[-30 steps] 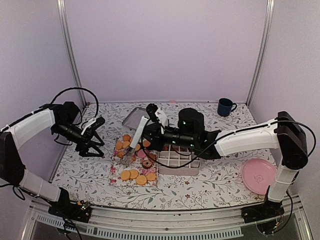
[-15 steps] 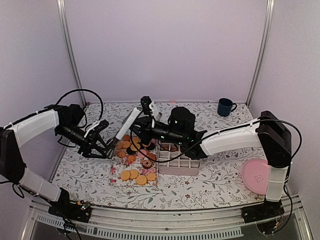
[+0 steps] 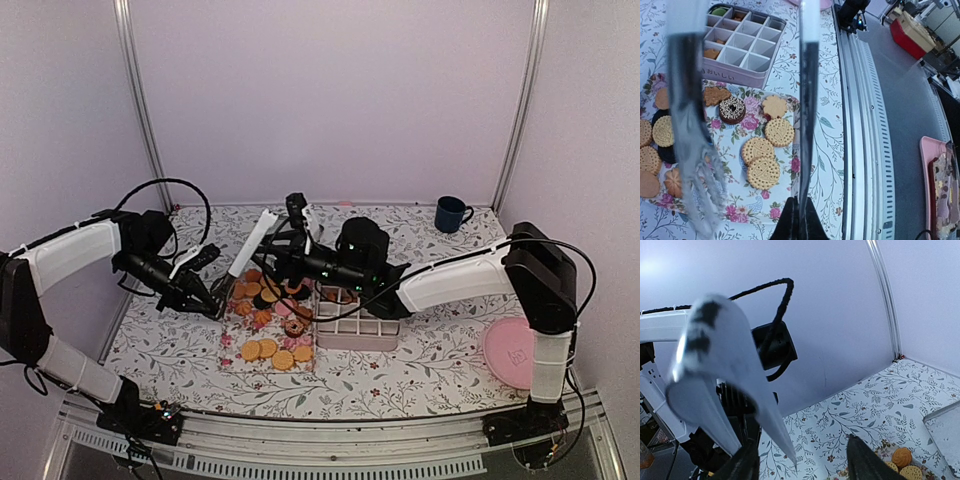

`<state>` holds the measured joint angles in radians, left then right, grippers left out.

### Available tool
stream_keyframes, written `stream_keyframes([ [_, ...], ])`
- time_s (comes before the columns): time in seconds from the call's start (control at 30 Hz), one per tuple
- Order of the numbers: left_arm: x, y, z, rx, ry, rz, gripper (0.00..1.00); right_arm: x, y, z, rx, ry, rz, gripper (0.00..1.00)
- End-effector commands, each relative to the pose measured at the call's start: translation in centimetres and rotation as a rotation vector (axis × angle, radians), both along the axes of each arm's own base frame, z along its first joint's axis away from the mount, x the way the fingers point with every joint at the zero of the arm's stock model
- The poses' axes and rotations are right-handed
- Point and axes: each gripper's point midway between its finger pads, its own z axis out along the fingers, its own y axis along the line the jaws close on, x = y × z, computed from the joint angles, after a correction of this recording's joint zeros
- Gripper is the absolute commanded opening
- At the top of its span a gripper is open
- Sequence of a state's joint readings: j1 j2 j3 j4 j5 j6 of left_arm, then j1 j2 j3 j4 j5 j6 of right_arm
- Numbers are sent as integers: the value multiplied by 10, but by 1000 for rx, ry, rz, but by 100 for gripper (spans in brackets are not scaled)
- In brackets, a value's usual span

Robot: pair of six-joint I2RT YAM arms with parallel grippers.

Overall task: Pack the cookies
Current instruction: Pass from the right arm to the left

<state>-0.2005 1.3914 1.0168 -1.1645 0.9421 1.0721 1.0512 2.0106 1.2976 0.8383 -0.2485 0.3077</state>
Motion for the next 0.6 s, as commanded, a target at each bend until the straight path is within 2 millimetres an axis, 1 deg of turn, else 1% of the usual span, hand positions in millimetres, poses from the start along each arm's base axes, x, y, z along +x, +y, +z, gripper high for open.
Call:
stream_keyframes([
  [0.0,2,-1,10,-8,8,8,0,-20,-20,19,48,-48,23,99],
  [0.07,3,-3,14,-17,2,7,0,-23,-40,17,52,-42,-14,99],
  [0.13,3,-4,18,-26,2,6,0,-26,-58,24,72,-41,-42,99],
  [0.17,3,-5,19,-30,3,6,0,-25,-64,26,77,-39,-61,99],
  [0.23,2,-6,20,-32,7,2,0,-17,-81,34,115,-4,-128,99],
  [0.27,2,-6,20,-32,5,0,0,-19,-87,37,152,21,-108,99],
  [0.3,2,-6,20,-32,4,2,0,-27,-91,43,185,-5,-45,99],
  [0.33,1,-6,20,-30,6,2,0,-37,-92,45,197,-47,35,99],
  [0.37,1,-6,20,-29,8,3,0,-40,-88,45,185,-70,88,99],
  [0.47,0,-6,18,-21,7,2,0,-30,-69,42,106,-44,157,99],
  [0.57,-1,-5,17,-11,1,2,0,-27,-59,45,88,-65,185,99],
])
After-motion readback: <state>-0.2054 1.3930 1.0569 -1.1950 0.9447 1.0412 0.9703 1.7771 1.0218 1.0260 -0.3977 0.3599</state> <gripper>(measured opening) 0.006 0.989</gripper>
